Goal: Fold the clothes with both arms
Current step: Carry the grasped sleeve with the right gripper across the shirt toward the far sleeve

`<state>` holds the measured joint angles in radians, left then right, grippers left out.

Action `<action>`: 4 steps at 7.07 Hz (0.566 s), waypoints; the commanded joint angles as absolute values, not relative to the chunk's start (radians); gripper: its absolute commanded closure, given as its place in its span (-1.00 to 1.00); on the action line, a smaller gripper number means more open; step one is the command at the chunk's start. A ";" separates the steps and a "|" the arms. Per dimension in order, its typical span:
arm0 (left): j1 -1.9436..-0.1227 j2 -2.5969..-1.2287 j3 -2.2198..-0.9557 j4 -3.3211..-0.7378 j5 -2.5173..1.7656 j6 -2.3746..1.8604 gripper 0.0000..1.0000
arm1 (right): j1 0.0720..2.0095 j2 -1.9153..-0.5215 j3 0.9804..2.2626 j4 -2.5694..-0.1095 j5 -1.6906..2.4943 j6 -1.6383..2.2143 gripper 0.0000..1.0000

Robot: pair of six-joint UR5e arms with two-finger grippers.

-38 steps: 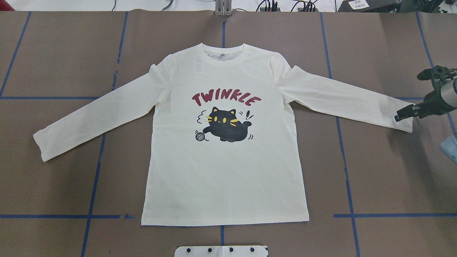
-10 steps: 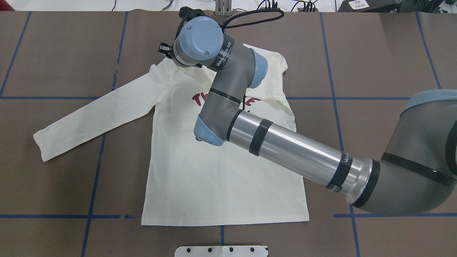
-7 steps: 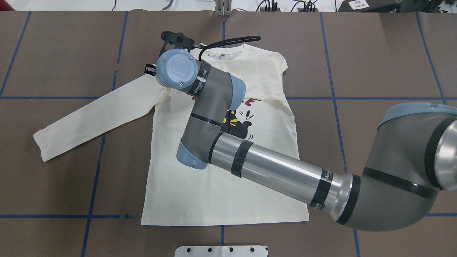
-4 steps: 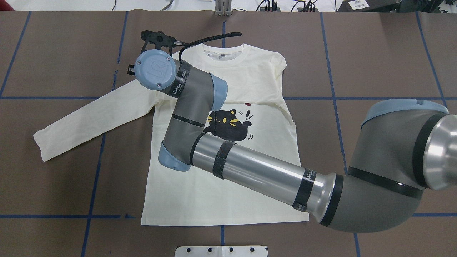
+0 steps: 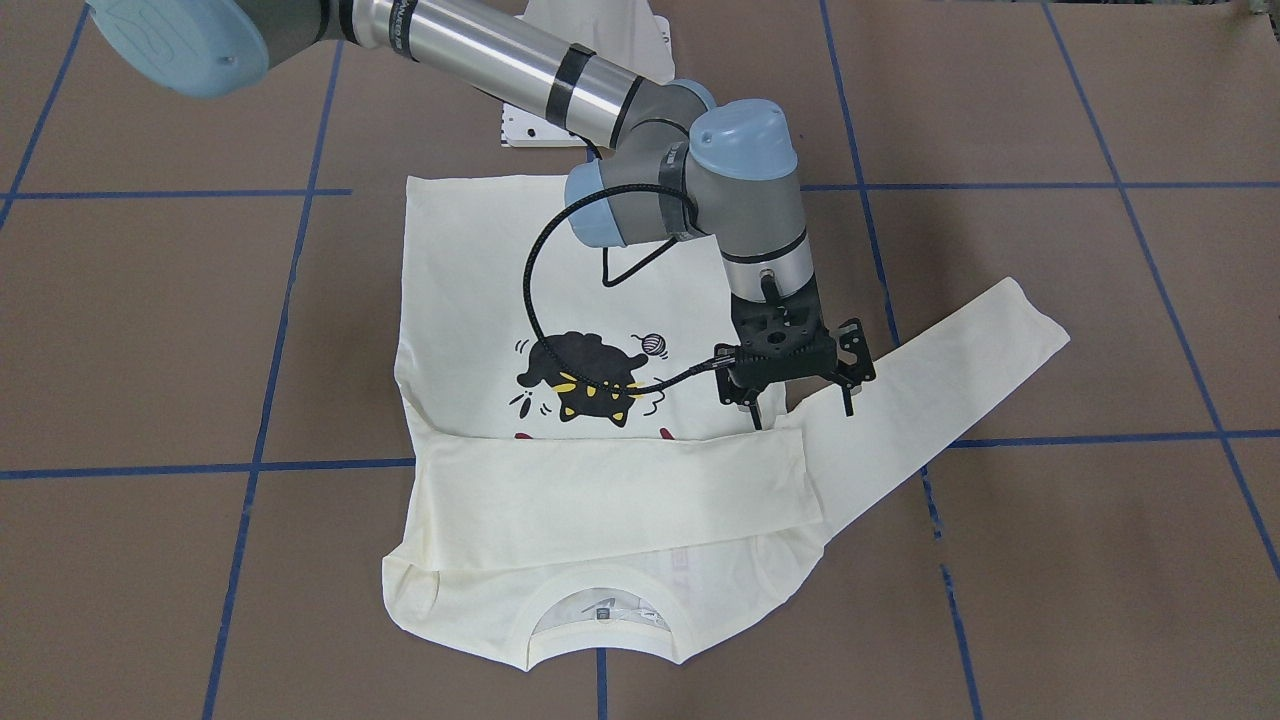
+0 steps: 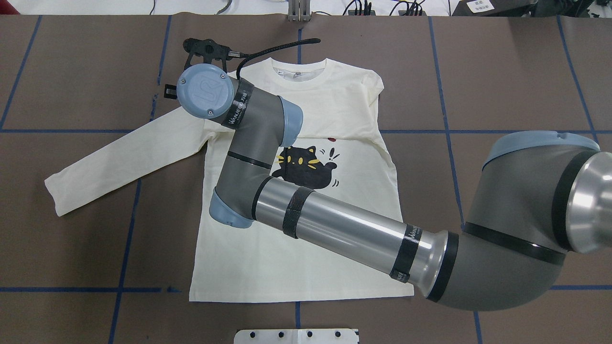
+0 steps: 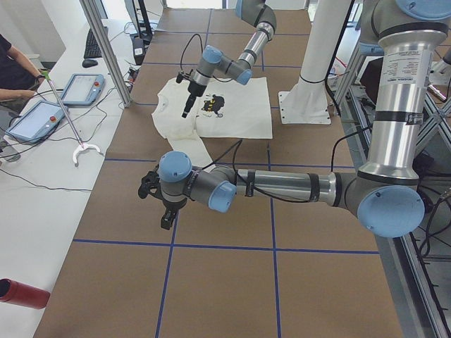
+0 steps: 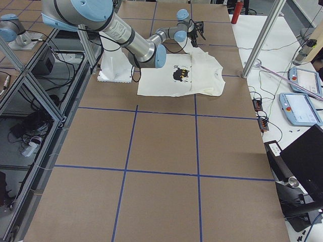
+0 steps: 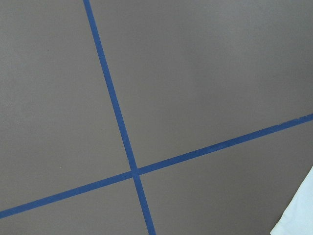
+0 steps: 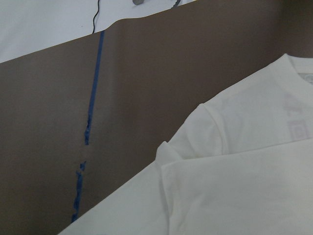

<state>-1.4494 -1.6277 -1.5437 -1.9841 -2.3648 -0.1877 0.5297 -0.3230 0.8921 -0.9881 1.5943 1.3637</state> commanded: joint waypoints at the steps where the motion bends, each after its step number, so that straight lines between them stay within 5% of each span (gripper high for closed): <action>1: -1.320 -1.599 -1.555 -2.226 -2.292 -0.608 -1.00 | 0.627 -0.501 1.195 -1.266 1.775 1.344 -1.00; 4: -1.007 -1.456 -1.711 -2.385 -2.018 -1.086 -1.00 | 0.849 -0.826 1.521 -1.461 2.017 1.003 -1.00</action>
<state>-1.1408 -1.5079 -1.6410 -2.3513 -2.1329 -0.8748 0.7507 -0.6814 1.3808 -1.3778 1.9239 1.1784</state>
